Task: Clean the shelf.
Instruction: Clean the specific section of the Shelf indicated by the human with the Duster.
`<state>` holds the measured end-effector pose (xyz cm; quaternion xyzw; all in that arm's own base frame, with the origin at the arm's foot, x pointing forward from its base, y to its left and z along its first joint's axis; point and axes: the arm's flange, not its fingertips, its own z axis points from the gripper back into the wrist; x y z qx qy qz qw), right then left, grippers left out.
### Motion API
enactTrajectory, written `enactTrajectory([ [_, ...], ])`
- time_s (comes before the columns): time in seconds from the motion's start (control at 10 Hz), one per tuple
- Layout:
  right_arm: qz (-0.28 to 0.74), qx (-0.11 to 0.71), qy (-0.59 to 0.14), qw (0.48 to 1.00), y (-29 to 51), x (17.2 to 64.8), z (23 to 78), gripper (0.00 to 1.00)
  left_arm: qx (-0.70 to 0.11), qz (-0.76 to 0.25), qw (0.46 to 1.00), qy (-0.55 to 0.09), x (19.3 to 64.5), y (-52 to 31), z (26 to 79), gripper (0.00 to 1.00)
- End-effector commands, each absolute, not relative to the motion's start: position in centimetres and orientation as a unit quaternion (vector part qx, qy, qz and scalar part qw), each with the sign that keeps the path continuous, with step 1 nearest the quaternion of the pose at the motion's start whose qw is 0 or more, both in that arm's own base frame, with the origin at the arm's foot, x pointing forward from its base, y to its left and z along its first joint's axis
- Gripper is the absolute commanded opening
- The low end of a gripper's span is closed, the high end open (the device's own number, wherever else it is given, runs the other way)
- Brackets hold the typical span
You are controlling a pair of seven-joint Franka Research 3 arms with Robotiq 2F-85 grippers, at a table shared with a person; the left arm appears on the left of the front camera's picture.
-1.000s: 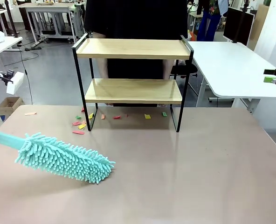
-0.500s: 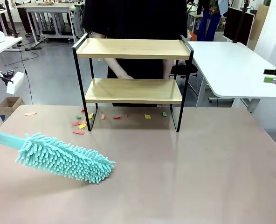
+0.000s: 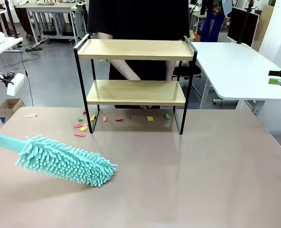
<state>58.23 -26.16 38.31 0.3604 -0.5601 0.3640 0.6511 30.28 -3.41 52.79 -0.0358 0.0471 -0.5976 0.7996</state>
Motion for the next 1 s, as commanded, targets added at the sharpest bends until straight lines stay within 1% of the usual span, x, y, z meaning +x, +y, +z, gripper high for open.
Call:
enactTrajectory([
  [0.0, 0.367, 0.359, -0.562, 0.649, -25.9, 58.31, 38.68, 1.0, -0.045, -0.596, 0.8, 0.046, 30.17, -3.52, 52.99, 0.13],
  [0.9, 0.367, 0.359, -0.562, 0.649, -25.9, 58.31, 38.68, 1.0, -0.045, -0.596, 0.8, 0.046, 30.17, -3.52, 52.99, 0.13],
])
